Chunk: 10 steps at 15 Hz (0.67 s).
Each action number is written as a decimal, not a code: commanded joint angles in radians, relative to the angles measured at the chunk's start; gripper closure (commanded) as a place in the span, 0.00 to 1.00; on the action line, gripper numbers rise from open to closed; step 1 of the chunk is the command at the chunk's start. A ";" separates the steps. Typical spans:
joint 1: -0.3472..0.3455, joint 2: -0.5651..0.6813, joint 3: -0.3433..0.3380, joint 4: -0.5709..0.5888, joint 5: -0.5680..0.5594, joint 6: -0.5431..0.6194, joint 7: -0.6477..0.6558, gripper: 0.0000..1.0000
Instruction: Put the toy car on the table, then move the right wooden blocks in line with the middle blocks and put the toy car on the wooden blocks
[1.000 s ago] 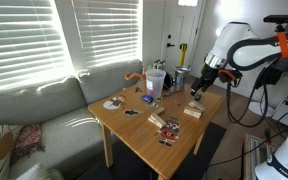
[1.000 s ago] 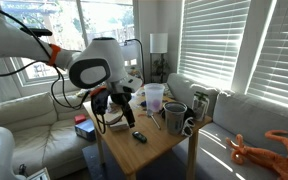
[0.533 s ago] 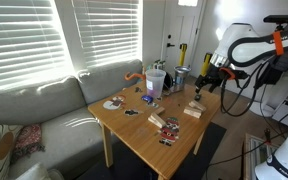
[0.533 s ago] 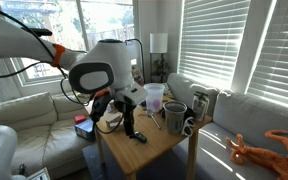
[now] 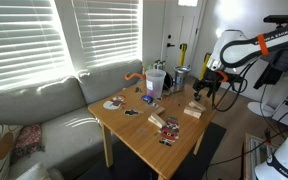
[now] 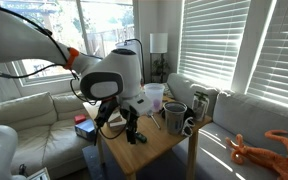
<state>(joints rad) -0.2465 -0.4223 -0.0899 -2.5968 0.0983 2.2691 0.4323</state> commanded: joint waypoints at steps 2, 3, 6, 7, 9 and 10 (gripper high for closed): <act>0.001 0.058 -0.018 0.049 0.039 -0.002 0.015 0.44; 0.001 0.064 -0.019 0.054 0.041 0.001 0.018 0.45; 0.004 0.080 -0.021 0.069 0.040 0.003 0.015 0.43; 0.004 0.083 -0.022 0.072 0.040 0.003 0.015 0.34; 0.004 0.085 -0.024 0.076 0.040 0.002 0.015 0.16; 0.003 0.087 -0.026 0.079 0.044 0.002 0.013 0.10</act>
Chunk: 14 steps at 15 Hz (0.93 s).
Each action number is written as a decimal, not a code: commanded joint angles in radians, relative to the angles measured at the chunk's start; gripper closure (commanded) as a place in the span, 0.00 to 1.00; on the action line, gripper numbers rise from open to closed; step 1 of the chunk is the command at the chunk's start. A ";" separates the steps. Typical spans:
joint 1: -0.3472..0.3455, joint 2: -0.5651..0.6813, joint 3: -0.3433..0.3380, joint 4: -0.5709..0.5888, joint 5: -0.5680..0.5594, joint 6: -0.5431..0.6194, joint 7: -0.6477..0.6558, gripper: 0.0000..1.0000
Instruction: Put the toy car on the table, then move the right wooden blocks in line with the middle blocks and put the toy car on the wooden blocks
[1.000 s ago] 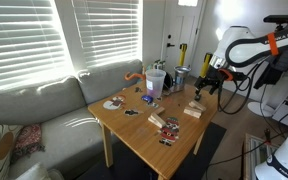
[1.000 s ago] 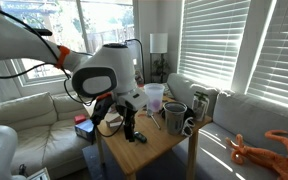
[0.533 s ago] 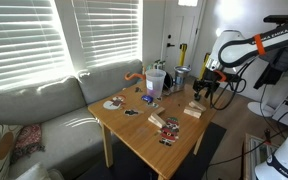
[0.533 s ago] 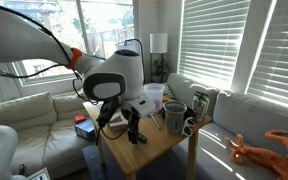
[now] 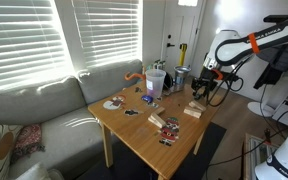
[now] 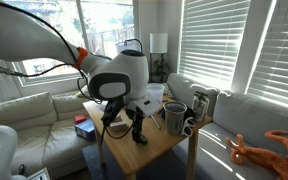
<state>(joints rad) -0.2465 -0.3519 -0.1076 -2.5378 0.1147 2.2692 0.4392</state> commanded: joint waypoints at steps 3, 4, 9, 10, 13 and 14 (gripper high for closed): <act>0.002 0.028 -0.016 0.029 0.045 -0.008 0.023 0.00; 0.003 0.030 -0.019 0.031 0.053 -0.010 0.024 0.06; -0.002 0.054 -0.014 0.037 0.045 -0.015 0.059 0.48; -0.003 0.058 -0.015 0.040 0.044 -0.017 0.064 0.56; -0.004 0.028 -0.017 0.034 0.044 -0.043 0.069 0.76; -0.003 0.010 -0.017 0.029 0.043 -0.055 0.067 0.82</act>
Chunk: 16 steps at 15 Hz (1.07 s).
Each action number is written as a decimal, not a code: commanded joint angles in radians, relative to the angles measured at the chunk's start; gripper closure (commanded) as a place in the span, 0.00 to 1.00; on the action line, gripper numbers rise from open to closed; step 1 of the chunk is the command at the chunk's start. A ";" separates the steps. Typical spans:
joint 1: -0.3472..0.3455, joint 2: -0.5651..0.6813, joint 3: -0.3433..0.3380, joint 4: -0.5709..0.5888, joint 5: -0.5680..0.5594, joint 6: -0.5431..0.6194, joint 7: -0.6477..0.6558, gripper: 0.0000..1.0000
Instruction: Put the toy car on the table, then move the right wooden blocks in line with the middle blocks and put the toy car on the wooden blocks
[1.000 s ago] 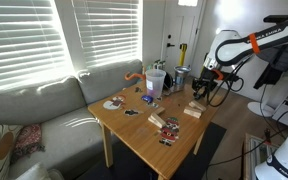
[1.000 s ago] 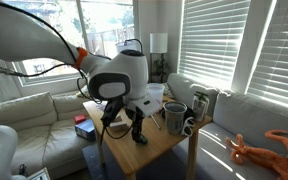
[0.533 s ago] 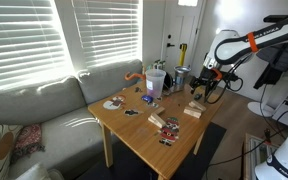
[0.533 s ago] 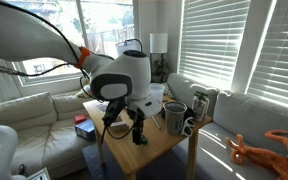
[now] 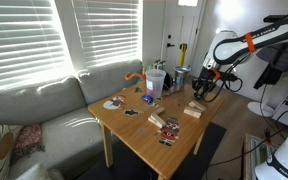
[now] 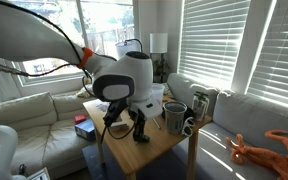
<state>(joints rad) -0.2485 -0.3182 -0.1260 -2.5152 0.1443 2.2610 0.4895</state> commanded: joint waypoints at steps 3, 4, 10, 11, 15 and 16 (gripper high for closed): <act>-0.007 -0.108 0.022 -0.021 -0.016 -0.128 0.052 0.93; -0.008 -0.133 0.030 -0.024 -0.023 -0.164 0.064 0.93; -0.004 -0.159 0.050 -0.008 -0.004 -0.219 0.056 0.71; -0.004 -0.167 0.051 -0.014 -0.004 -0.219 0.057 0.71; -0.003 -0.188 0.084 -0.018 0.029 -0.231 0.170 0.93; -0.007 -0.193 0.105 -0.019 0.019 -0.235 0.234 0.93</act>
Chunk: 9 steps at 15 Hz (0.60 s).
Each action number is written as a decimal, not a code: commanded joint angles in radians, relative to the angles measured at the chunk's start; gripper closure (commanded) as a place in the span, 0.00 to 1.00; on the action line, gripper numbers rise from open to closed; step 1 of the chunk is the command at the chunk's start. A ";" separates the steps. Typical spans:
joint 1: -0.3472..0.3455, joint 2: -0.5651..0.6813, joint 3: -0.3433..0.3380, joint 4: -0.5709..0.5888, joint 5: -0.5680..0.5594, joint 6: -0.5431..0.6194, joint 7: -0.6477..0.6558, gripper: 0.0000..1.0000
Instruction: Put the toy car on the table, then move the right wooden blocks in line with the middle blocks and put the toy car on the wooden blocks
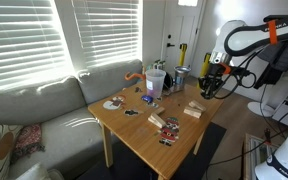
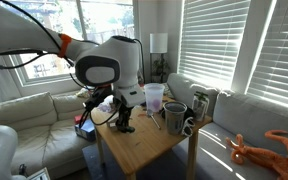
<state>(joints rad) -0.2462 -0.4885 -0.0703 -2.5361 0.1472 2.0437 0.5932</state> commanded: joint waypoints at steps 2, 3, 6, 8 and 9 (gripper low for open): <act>-0.006 -0.026 0.084 0.005 0.014 -0.040 0.263 0.93; 0.001 -0.025 0.095 0.008 0.018 -0.055 0.316 0.93; 0.030 -0.021 0.119 0.011 0.046 -0.071 0.457 0.93; 0.051 -0.024 0.125 0.011 0.069 -0.065 0.526 0.93; 0.059 -0.027 0.129 0.010 0.076 -0.059 0.557 0.93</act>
<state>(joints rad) -0.2092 -0.4923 0.0509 -2.5331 0.1785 2.0019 1.0547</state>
